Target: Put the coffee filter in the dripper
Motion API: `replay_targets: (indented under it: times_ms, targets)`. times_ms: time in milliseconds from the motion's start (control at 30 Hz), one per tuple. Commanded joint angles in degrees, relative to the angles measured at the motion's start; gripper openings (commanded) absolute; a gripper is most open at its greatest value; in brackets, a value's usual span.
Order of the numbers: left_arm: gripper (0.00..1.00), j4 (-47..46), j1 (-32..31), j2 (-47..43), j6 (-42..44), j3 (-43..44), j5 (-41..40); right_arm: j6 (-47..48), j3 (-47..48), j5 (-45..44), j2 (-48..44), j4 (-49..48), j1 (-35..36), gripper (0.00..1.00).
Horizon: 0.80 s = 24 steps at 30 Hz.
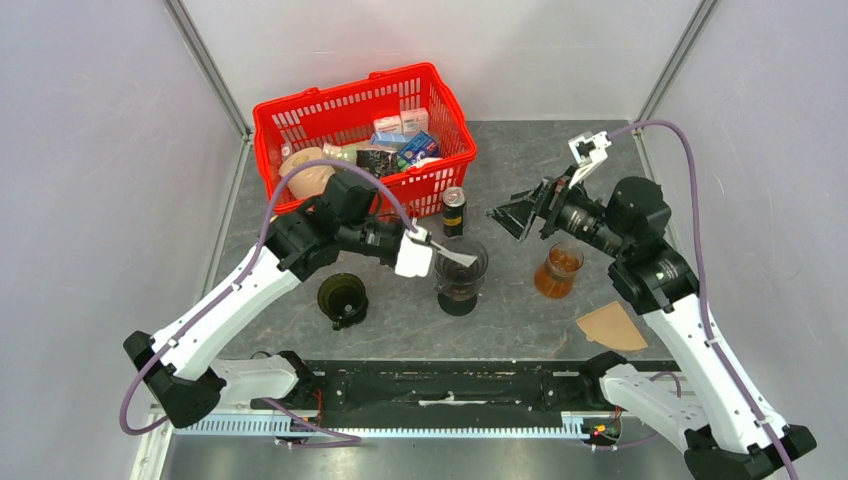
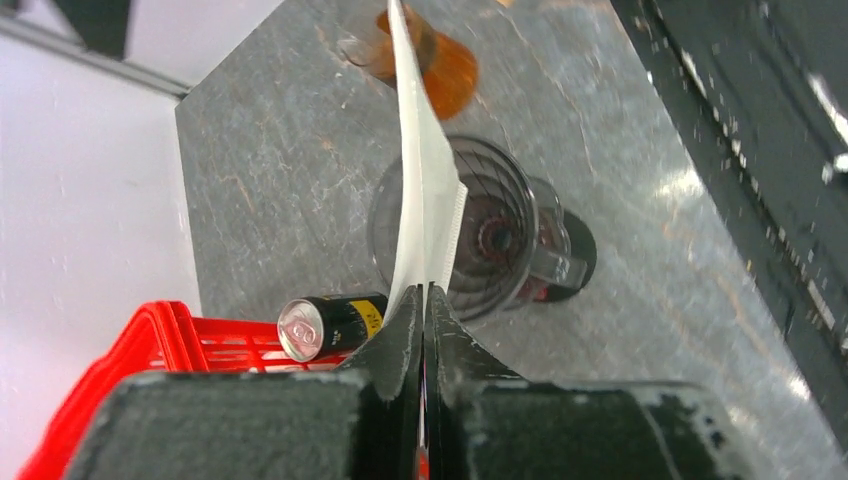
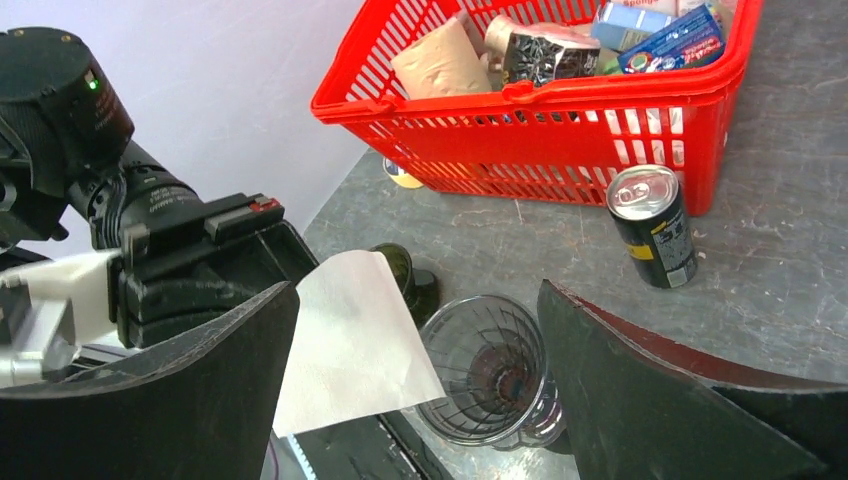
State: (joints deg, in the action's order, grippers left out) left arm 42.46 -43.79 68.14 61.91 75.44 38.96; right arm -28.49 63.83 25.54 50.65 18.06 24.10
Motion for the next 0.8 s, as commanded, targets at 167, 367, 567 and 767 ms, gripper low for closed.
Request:
replay_targets:
  times_ms: [167, 367, 567, 767]
  targets:
    - [0.02, 7.6, -1.0, 3.7, 21.9, 6.8, -1.3, 0.5, 10.0, 19.3, 10.5, 4.0, 0.0, 0.96]
    - [0.02, 7.6, -2.3, 6.1, 22.6, 9.6, -3.1, 3.7, 11.9, 18.0, 15.2, 8.1, 3.7, 0.96]
    - [0.02, 7.7, -3.2, 8.2, 23.3, 11.5, -7.4, 10.3, 15.0, 10.9, 16.8, 15.4, 7.6, 0.96]
    - [0.02, 7.7, -3.5, 9.5, 23.5, 12.4, -8.3, 13.5, 15.9, 5.5, 17.7, 19.5, 9.2, 0.95]
